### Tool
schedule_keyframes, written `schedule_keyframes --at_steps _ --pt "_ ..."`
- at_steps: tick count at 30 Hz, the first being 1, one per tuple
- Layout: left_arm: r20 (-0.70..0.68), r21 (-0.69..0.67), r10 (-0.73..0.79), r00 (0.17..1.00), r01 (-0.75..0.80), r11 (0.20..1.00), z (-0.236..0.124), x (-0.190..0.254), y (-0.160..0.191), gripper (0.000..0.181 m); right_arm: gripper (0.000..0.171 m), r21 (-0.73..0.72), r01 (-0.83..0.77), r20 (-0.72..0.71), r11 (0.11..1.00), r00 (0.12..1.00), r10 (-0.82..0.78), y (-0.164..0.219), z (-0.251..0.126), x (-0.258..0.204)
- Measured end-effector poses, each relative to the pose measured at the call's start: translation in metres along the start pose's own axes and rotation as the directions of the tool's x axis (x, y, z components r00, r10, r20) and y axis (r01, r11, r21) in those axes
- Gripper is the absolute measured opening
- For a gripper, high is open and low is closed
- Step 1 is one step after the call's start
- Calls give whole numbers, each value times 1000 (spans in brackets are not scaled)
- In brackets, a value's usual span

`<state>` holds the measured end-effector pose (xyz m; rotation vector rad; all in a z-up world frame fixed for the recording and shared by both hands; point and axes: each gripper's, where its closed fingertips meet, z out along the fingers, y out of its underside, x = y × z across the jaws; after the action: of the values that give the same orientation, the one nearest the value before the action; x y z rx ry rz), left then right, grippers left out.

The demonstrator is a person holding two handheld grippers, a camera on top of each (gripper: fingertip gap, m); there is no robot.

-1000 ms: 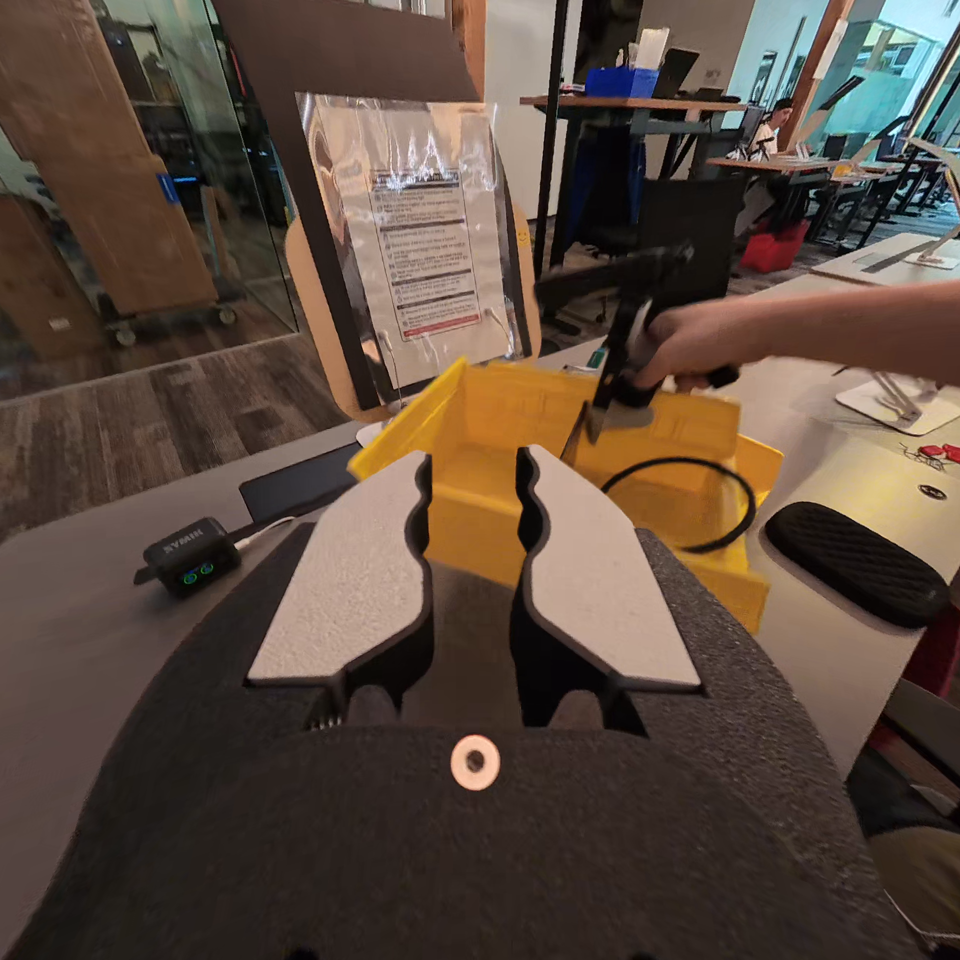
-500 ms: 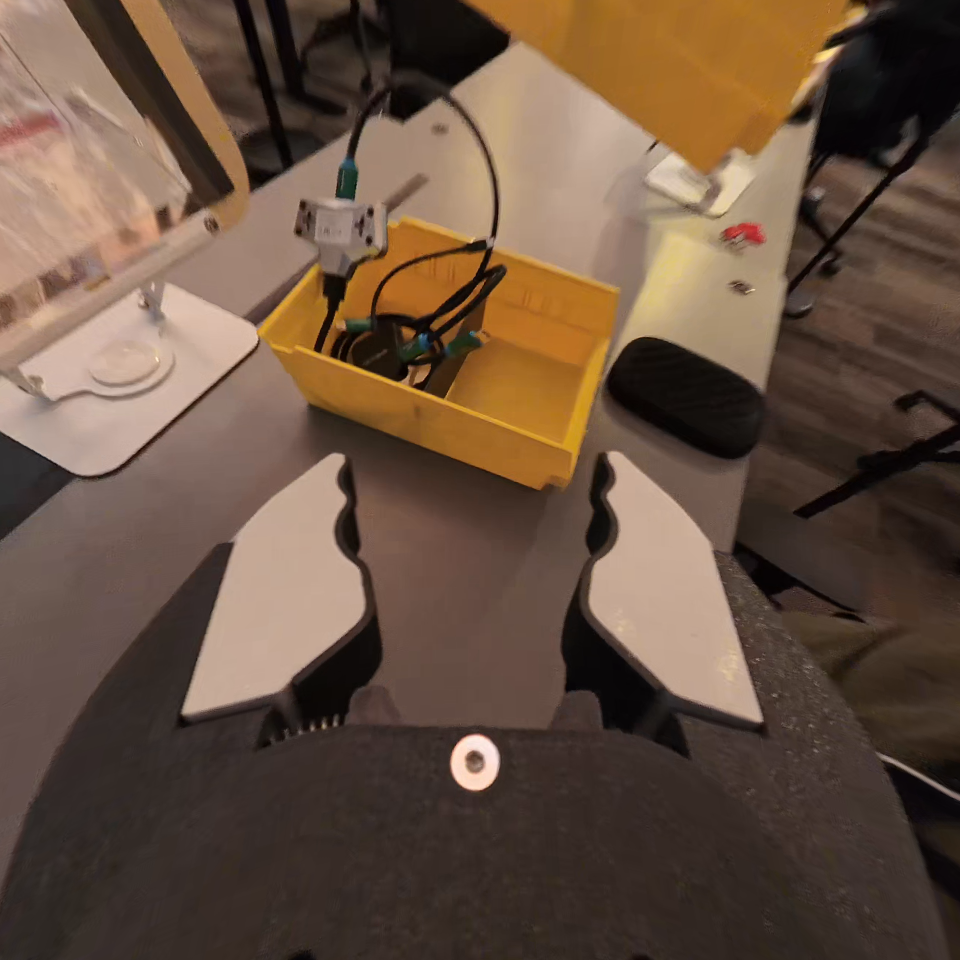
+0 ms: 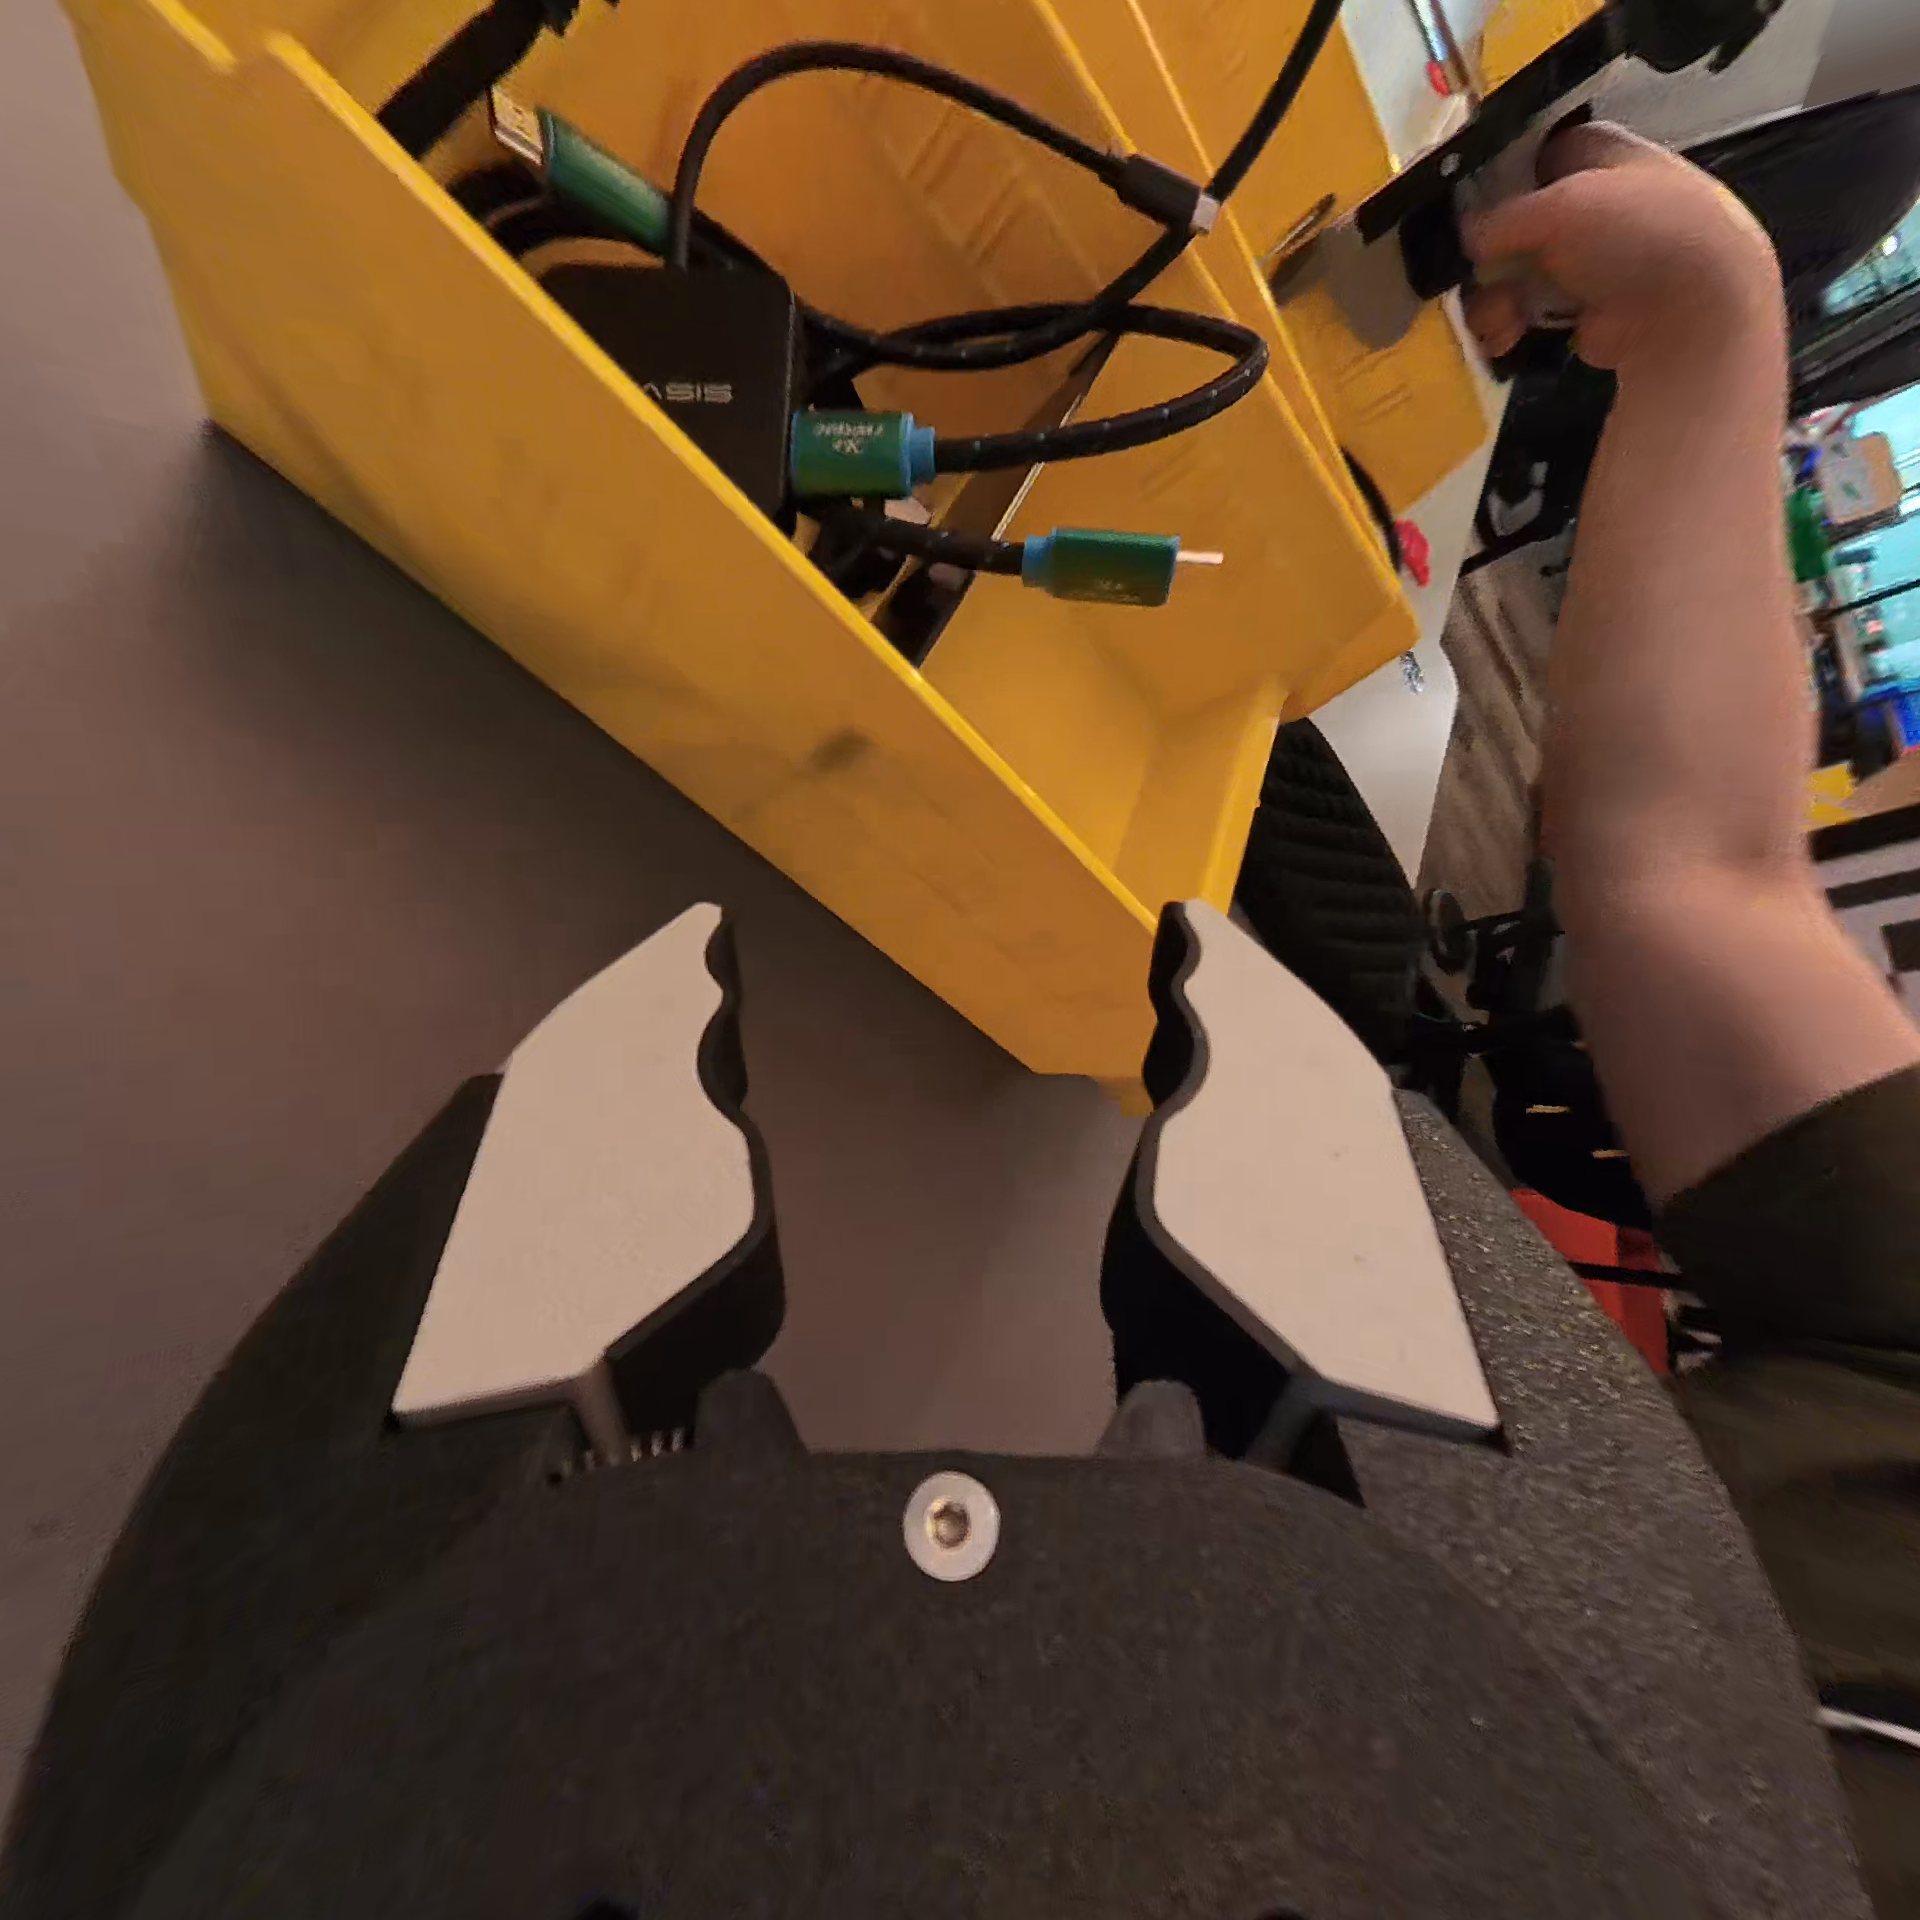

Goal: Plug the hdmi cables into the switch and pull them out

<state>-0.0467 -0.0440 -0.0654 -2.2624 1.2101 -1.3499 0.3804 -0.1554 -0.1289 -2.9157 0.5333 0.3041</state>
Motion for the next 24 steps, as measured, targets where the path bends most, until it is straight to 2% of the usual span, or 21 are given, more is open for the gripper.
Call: schedule_keyframes --at_steps 4,7,10,13,15,16,17,19,24 --pt "59 -48 -63 996 66 997 15 -15 -10 71 9 -14 20 6 1000 1000 -20 1 6 0" --pt "102 -134 -188 977 201 970 22 -23 -20 66 9 -2 8 8 1000 1000 -8 0 6 0" --pt "252 -253 -151 956 216 943 27 -36 -24 70 9 -29 28 -3 999 1000 -28 0 6 0" --pt "326 -351 -175 929 290 890 35 -40 -28 64 9 -21 27 -2 999 1000 -27 -5 7 0" --pt "412 -350 -145 900 303 887 38 -57 -40 49 9 -20 38 -4 999 999 -39 -7 7 -1" --pt "434 -348 -150 888 319 882 40 -63 -46 49 9 -20 43 -4 999 999 -43 -8 8 -2" --pt "437 -358 -172 883 347 867 42 -65 -49 46 9 -18 46 -3 999 999 -46 -9 8 -3" --pt "417 -405 -213 883 391 827 45 -61 -50 25 9 -20 44 -3 999 999 -44 -9 8 -4" --pt "465 -525 -165 870 421 740 38 -60 -45 14 9 -27 20 8 999 1000 -20 -11 9 -9"
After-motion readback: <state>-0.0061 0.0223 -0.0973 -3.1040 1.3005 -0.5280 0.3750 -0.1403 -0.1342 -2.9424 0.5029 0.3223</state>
